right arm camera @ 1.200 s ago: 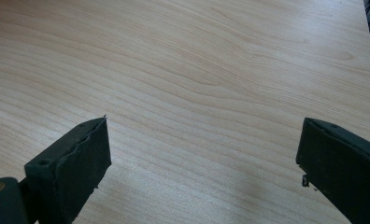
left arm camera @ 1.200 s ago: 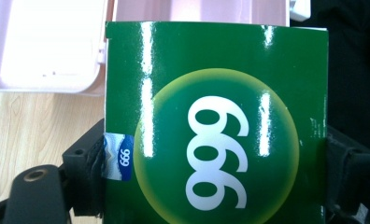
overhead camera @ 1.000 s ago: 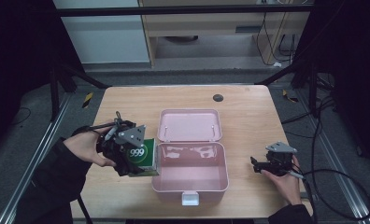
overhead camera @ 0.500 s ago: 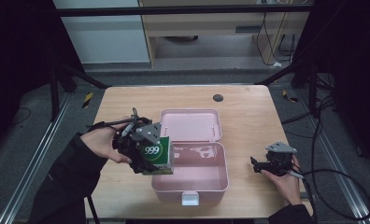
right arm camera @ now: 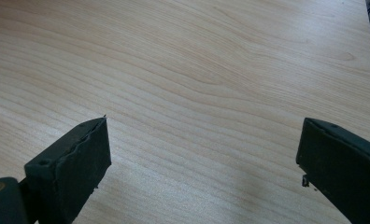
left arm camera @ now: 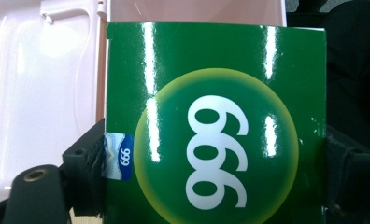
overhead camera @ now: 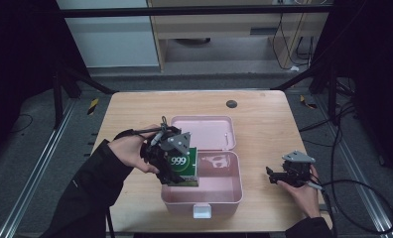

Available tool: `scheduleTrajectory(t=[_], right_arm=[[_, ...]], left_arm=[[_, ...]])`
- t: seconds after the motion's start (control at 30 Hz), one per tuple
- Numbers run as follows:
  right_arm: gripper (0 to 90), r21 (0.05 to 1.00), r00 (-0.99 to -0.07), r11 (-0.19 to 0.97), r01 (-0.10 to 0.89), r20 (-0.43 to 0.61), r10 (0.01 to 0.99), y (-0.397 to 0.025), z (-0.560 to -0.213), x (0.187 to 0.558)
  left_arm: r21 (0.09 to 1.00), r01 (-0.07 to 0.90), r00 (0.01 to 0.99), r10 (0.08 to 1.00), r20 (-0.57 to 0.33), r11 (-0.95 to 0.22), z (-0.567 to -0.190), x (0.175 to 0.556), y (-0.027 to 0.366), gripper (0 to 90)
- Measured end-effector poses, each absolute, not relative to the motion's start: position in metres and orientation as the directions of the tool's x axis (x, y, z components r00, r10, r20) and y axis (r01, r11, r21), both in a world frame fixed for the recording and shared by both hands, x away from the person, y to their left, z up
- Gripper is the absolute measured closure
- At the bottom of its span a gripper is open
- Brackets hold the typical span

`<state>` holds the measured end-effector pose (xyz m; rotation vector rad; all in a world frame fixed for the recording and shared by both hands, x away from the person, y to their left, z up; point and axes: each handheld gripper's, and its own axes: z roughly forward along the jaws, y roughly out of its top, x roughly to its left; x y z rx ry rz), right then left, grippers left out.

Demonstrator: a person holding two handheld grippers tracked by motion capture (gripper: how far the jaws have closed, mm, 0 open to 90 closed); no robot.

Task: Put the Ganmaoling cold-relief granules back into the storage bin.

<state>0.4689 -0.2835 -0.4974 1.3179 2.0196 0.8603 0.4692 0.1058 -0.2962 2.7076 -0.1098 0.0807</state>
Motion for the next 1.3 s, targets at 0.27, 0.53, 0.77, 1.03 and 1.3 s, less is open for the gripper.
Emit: scheduleTrajectory(t=[0.27, 0.53, 0.77, 1.03, 1.3], right_arm=[[3.4, 0.768, -0.353, 0.312, 0.559, -0.120, 0.928, -0.283, -0.498, 0.469], [3.4, 0.763, -0.357, 0.318, 0.563, -0.122, 0.926, -0.282, -0.499, 0.469], [3.4, 0.761, -0.360, 0.323, 0.563, -0.126, 0.924, -0.281, -0.500, 0.469], [3.4, 0.759, -0.363, 0.327, 0.562, -0.129, 0.923, -0.281, -0.501, 0.470], [3.4, 0.755, -0.366, 0.332, 0.566, -0.131, 0.922, -0.280, -0.501, 0.470]], left_arm=[[0.402, -0.084, 0.996, -0.068, 0.055, -0.912, -0.310, 0.473, 0.097, 14.7], [0.392, -0.077, 0.997, -0.061, 0.051, -0.917, -0.322, 0.477, 0.097, 14.7], [0.376, -0.063, 0.998, -0.050, 0.043, -0.925, -0.336, 0.480, 0.099, 14.7], [0.361, -0.044, 0.999, -0.038, 0.025, -0.932, -0.352, 0.482, 0.101, 14.7], [0.342, -0.035, 0.999, -0.034, 0.011, -0.939, -0.368, 0.484, 0.102, 14.7]])
